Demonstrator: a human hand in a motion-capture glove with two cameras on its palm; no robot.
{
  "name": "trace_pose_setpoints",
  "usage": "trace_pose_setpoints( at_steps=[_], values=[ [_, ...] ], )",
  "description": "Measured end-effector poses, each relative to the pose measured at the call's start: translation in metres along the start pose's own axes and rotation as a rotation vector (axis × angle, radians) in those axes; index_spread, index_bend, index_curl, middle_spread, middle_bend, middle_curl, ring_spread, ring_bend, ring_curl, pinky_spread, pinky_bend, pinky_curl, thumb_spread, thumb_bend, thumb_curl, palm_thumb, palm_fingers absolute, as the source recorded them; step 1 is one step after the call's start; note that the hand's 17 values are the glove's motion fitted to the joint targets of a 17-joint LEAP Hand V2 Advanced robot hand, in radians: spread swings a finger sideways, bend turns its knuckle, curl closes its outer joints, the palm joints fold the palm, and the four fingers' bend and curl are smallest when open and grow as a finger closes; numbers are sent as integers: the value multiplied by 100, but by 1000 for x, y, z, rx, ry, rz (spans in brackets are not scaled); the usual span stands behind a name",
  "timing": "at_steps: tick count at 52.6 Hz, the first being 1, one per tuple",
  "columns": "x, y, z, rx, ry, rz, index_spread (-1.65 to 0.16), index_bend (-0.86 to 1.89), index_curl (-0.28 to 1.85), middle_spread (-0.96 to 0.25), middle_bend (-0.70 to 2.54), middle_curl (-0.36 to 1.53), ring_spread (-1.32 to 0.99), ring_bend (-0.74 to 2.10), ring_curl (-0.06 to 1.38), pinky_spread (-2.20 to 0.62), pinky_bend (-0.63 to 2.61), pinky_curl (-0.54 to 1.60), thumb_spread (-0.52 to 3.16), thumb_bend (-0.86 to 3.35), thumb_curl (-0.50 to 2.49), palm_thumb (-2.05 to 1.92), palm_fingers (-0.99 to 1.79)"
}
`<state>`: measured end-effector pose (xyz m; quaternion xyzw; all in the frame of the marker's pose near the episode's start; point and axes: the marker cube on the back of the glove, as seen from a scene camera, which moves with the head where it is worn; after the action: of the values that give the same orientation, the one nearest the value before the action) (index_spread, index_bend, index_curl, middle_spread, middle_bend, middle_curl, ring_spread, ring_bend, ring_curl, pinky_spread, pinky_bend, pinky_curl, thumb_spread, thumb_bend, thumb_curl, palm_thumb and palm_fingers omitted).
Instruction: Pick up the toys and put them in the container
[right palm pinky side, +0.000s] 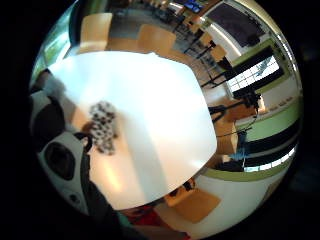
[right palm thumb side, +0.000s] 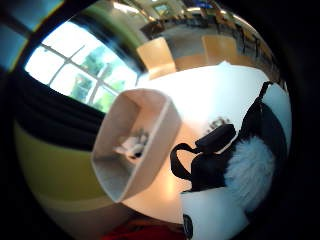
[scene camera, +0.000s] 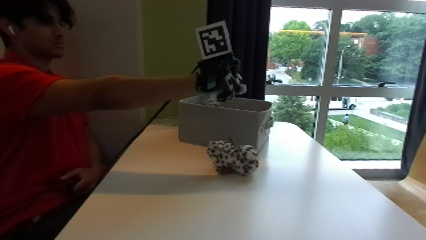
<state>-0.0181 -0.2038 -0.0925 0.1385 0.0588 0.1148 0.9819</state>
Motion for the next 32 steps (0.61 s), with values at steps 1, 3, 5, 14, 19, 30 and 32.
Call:
trace_pose_setpoints(
  at_steps=[1,3,5,14,19,30,32],
  values=[
    [-8,-3,-1,-2,-25,8,-24,90,89,-22,118,72,-35,130,55,-41,93,43,78,8,116,48,119],
    [-28,-7,-4,-3,-73,9,-24,89,89,-22,118,72,-35,130,55,-41,93,43,78,8,117,48,119],
    [-48,-10,-5,-1,-85,-26,-24,89,89,-21,118,72,-35,130,55,-41,93,43,78,7,119,48,119],
    [-135,-13,-6,10,-96,-180,-24,89,90,-22,117,72,-35,131,54,-41,93,43,78,7,123,48,119],
    [-169,-10,-4,27,-98,-230,-23,89,90,-22,117,72,-35,131,54,-41,93,43,77,6,126,48,119],
    [-224,-2,11,33,-117,-305,-23,88,91,-22,116,72,-35,130,54,-41,92,43,78,5,130,48,119],
    [-226,-1,14,30,-116,-307,-23,88,91,-22,116,72,-35,130,54,-41,92,43,78,4,131,47,119]
  ],
)
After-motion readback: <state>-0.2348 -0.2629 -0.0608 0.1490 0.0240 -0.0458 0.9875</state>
